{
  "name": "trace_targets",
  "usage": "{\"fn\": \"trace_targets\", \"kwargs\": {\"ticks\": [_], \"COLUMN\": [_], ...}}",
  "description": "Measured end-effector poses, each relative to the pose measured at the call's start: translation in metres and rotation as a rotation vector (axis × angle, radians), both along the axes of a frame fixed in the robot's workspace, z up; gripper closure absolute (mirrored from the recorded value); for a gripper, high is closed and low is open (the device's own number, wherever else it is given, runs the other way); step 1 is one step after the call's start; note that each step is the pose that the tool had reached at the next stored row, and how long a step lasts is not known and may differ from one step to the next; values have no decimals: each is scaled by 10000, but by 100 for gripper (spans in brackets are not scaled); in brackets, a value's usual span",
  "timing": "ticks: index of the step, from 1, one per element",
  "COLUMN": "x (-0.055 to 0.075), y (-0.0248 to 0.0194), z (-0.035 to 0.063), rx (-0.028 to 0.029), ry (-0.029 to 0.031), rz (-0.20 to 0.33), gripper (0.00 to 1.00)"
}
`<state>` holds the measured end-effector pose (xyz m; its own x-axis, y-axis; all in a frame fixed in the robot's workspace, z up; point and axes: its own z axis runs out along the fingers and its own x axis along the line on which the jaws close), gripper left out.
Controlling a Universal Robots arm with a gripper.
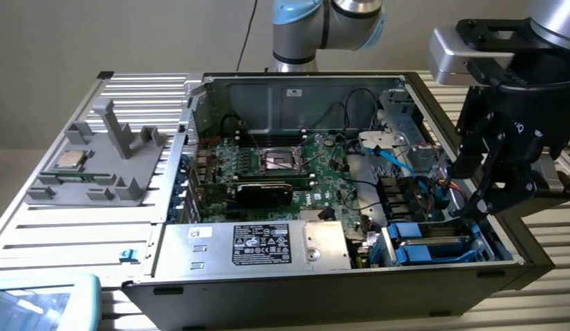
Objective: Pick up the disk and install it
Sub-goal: 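Insert the first disk wire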
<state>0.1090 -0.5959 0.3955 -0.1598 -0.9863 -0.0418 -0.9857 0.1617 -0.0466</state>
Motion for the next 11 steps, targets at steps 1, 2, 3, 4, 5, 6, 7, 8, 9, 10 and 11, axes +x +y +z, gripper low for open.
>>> {"fn": "trace_targets", "kwargs": {"ticks": [1,2,3,4,5,6,7,8,9,10,11], "x": [1,3,5,7,10,14,17,21,24,29,33], "y": [0,0,0,0,0,0,0,0,0,0,0], "z": [0,0,0,0,0,0,-1,0,0,0,0], "rx": [0,1,2,6,11,17,22,27,32,37,42], "ry": [-4,-8,-16,-26,-37,-48,-58,-67,-76,-85,-92], "rz": [115,222,322,413,486,565,635,707,777,847,922], "gripper": [44,44,44,44,44,44,44,44,44,44,44]}}
